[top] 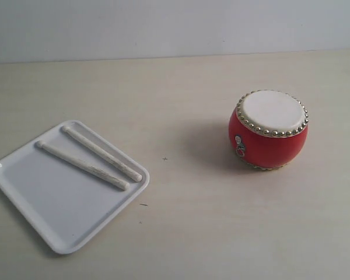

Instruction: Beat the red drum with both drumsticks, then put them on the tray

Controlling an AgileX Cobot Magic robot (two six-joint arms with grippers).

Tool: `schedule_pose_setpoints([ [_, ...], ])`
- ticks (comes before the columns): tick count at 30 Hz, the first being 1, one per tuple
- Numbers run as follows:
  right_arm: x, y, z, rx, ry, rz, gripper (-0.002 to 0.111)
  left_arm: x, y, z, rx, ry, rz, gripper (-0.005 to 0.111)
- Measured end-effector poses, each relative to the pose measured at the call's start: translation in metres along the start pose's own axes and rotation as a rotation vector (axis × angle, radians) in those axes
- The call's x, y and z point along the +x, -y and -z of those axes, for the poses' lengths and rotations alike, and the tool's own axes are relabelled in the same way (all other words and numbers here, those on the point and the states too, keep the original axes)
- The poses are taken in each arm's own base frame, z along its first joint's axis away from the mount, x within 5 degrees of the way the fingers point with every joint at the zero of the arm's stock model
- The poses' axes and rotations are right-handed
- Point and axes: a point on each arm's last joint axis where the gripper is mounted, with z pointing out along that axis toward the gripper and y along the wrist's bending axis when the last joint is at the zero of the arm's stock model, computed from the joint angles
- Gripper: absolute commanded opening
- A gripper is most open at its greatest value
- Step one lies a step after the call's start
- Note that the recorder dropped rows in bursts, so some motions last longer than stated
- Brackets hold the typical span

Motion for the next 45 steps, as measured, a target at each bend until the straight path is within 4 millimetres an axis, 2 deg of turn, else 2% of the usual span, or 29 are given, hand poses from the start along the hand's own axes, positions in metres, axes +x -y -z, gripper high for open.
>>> schedule_pose_setpoints([
  [8, 0.025, 0.016, 0.010, 0.223, 0.026, -0.032, 0.000, 0.000, 0.000, 0.000, 0.000, 0.000, 0.000, 0.000],
  [15, 0.053, 0.012, 0.013, 0.187, 0.082, -0.028, 0.000, 0.000, 0.000, 0.000, 0.000, 0.000, 0.000, 0.000],
  [35, 0.052, 0.009, 0.013, 0.148, 0.121, -0.055, 0.000, 0.000, 0.000, 0.000, 0.000, 0.000, 0.000, 0.000],
  [38, 0.052, 0.008, 0.013, 0.148, 0.116, -0.006, 0.000, 0.000, 0.000, 0.000, 0.000, 0.000, 0.000, 0.000],
  [45, 0.059, 0.009, 0.012, 0.150, 0.043, -0.045, 0.000, 0.000, 0.000, 0.000, 0.000, 0.000, 0.000, 0.000],
])
